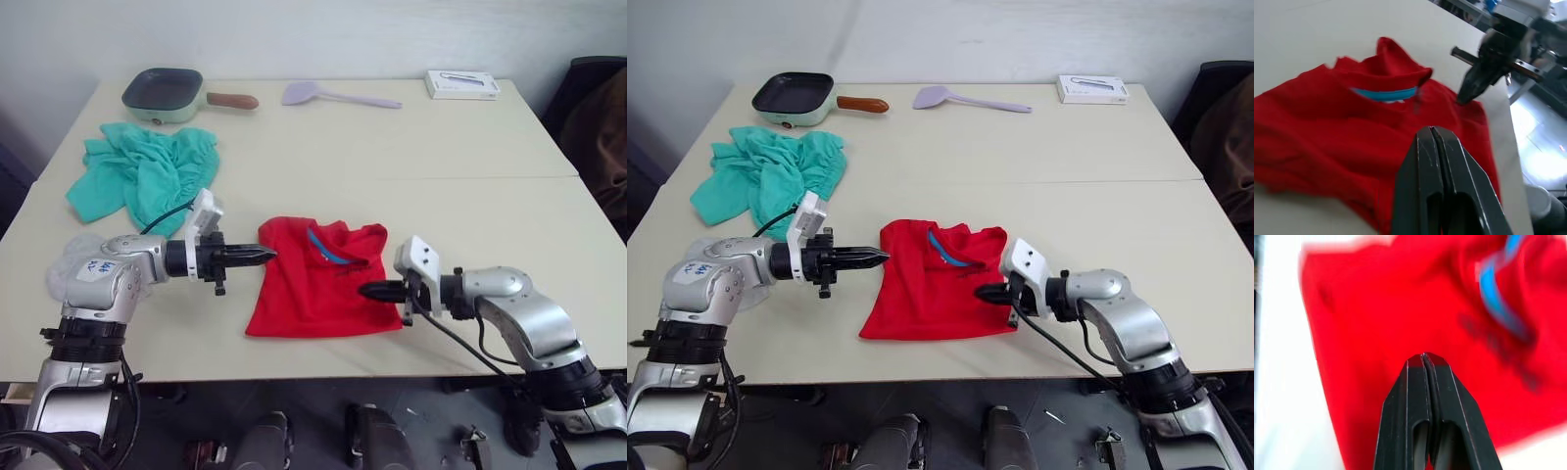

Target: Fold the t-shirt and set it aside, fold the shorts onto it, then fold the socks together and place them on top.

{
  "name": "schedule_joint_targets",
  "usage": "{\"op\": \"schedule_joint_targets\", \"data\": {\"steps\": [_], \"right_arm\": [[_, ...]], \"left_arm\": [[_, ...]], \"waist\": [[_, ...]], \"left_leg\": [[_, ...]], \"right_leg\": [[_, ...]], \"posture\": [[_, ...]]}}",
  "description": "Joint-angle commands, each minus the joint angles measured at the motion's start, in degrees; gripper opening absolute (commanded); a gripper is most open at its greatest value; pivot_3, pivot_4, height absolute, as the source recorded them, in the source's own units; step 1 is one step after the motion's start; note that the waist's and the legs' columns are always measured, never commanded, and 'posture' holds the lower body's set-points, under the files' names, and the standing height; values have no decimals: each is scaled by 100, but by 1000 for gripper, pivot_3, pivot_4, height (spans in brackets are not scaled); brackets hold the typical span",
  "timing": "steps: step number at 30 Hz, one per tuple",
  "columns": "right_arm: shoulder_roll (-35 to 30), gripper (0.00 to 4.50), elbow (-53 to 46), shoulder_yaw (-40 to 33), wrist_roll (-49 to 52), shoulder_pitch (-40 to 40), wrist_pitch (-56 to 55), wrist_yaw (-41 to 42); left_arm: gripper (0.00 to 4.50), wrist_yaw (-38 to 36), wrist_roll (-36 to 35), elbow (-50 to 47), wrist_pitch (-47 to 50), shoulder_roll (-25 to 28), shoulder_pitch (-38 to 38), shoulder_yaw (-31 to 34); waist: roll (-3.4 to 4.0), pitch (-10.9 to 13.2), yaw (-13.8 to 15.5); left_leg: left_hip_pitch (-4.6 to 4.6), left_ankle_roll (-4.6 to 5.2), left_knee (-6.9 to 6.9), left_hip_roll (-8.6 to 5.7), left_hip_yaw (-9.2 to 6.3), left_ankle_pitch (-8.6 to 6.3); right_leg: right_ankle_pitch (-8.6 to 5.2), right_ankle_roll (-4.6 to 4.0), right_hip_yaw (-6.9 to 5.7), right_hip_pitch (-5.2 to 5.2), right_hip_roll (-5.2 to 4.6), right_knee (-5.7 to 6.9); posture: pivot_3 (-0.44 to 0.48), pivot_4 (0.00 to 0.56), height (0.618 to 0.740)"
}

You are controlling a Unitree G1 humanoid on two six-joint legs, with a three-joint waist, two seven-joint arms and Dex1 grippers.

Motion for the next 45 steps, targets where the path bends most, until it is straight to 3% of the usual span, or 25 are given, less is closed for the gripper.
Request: {"op": "schedule_joint_targets", "data": {"steps": [1, 6, 12, 21, 24, 26, 31, 36, 45], "right_arm": [[146, 28, 21, 14, 121, -301, 137, -44], [391, 28, 1026, 759, -692, -779, -457, -35], [991, 28, 2551, 888, -1422, -1467, -1288, -567], [1692, 28, 5411, 143, -1767, -3167, -2126, -1664], [1762, 28, 5899, -43, -1729, -3435, -2285, -1659], [1737, 28, 5661, -183, -1494, -3430, -2190, -1221], [1217, 28, 3206, -42, -746, -2405, -991, 127], [971, 28, 1694, 176, -658, -1395, -318, 89], [908, 28, 927, 352, -810, -661, -79, -371]], "left_arm": [[11, 203, 201, -340, -174, -222, 124, -404], [11, 293, 973, -136, -686, -298, 387, -1228], [11, 592, 1954, 425, -1375, -100, 681, -1721], [11, 691, 1545, -127, -1039, 42, 1300, -1169], [11, 806, 1409, -283, -872, 3, 1335, -962], [11, 840, 1205, -428, -663, 14, 1298, -731], [11, 667, 494, -560, -122, 132, 794, -70], [11, 668, 601, 237, -207, -12, -120, -60], [11, 291, 1401, 2183, -1316, -434, -1200, -741]], "waist": [[0, 0, 16], [0, 0, -43], [3, -2, -116], [9, -8, -267], [9, -8, -261], [12, -6, -265], [15, -3, -218], [15, -3, -106], [13, -2, -86]], "left_leg": [[3, 0, 0, -1, 2, 0], [1, 0, -6, 0, 8, 0], [7, -4, -9, 3, 23, 3], [18, -15, -16, 12, 20, 8], [19, -19, -17, 12, 13, 7], [18, -18, -17, 12, 14, 6], [3, -19, -16, 15, 8, 6], [-4, -13, -6, 1, -1, 4], [-4, -14, -9, 1, 10, 5]], "right_leg": [[0, 0, 2, 1, 0, 1], [0, 0, 1, -6, 10, 13], [0, 0, 5, -11, 14, 17], [-4, -8, 9, -12, 15, 43], [-9, -17, 4, -14, 14, 55], [-9, -17, 5, -14, 14, 55], [-9, -17, 2, -26, 16, 56], [-6, -13, 2, -19, 8, 50], [-6, -12, 0, -27, 17, 53]], "posture": [[0, 150, 740], [0, 150, 740], [0, 150, 740], [0, 150, 740], [0, 150, 740], [0, 150, 740], [0, 150, 740], [0, 150, 740], [0, 150, 740]]}}
